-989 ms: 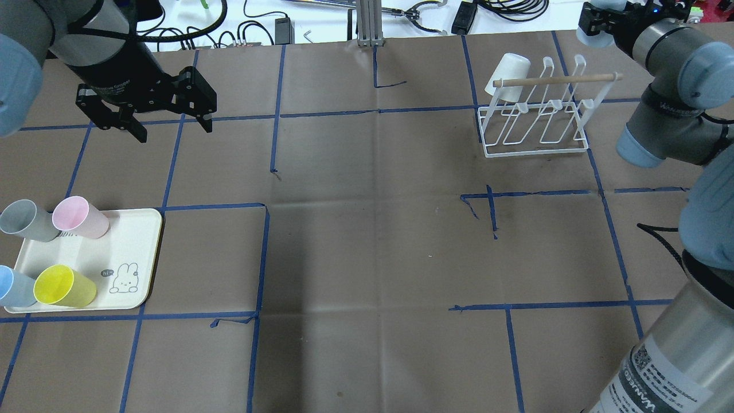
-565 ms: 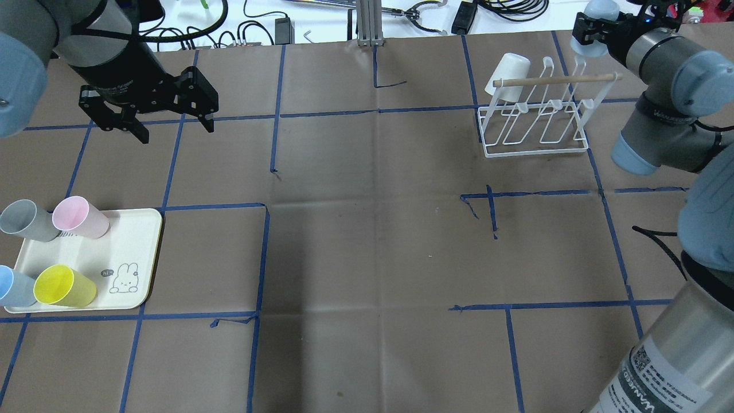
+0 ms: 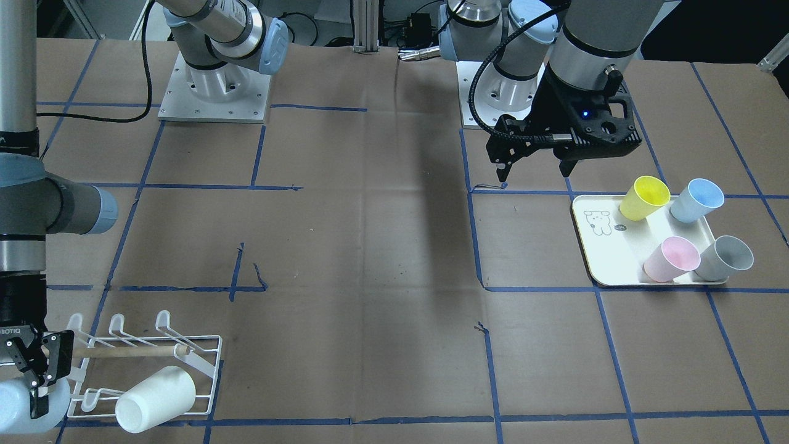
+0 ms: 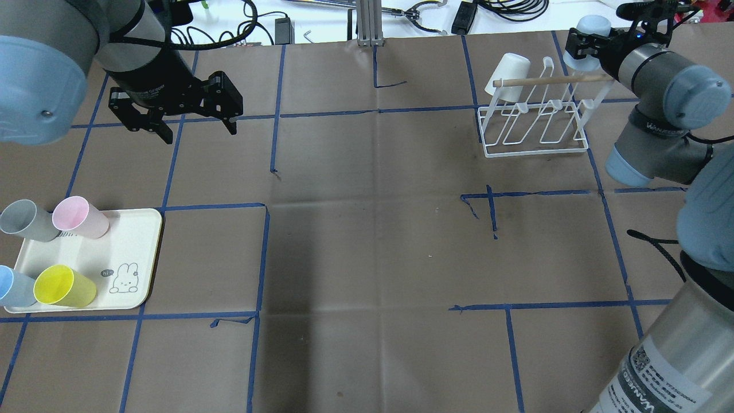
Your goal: Transfer IKEA cup to right arm and place on rack
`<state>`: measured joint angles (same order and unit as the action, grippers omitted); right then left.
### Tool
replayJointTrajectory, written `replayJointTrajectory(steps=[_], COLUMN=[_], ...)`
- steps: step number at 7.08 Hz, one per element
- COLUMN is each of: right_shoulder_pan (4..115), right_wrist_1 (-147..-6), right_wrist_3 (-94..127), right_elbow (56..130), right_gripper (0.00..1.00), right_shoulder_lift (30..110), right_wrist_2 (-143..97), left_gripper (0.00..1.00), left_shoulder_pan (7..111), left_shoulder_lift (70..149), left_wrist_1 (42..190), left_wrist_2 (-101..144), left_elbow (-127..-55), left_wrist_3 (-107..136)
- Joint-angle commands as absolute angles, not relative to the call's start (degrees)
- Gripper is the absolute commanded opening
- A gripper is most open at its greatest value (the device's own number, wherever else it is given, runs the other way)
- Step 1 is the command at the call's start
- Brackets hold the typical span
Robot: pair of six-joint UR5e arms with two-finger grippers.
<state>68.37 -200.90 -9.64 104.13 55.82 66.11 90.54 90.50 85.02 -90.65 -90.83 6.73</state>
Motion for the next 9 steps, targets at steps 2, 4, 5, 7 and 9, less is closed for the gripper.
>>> replayJointTrajectory(steps=[2, 4, 5, 7, 9], right_shoulder_pan=[68.12, 68.12, 68.12, 68.38, 69.34], right_wrist_1=[-200.74, -200.13, -199.95, -191.57, -174.53], right_wrist_3=[-9.32, -9.23, -9.23, -9.14, -9.23], right_elbow=[104.85, 104.33, 104.15, 103.63, 102.05], right_gripper=[0.99, 1.00, 1.00, 1.00, 1.00], right_shoulder_lift=[55.81, 56.42, 57.47, 62.81, 68.53], right_wrist_2=[66.62, 66.53, 66.62, 67.06, 67.15], left_gripper=[1.00, 1.00, 1.00, 1.00, 1.00], left_shoulder_pan=[90.09, 90.00, 90.00, 90.00, 90.00], left_shoulder_lift=[90.26, 90.18, 90.18, 90.18, 90.18], left_wrist_1=[84.38, 84.29, 84.29, 84.29, 84.29], left_wrist_2=[-90.79, -90.70, -90.70, -90.70, -90.70], left_elbow=[-91.05, -91.05, -91.05, -91.05, -91.05], left_wrist_3=[4.58, 4.48, 4.48, 4.48, 4.48])
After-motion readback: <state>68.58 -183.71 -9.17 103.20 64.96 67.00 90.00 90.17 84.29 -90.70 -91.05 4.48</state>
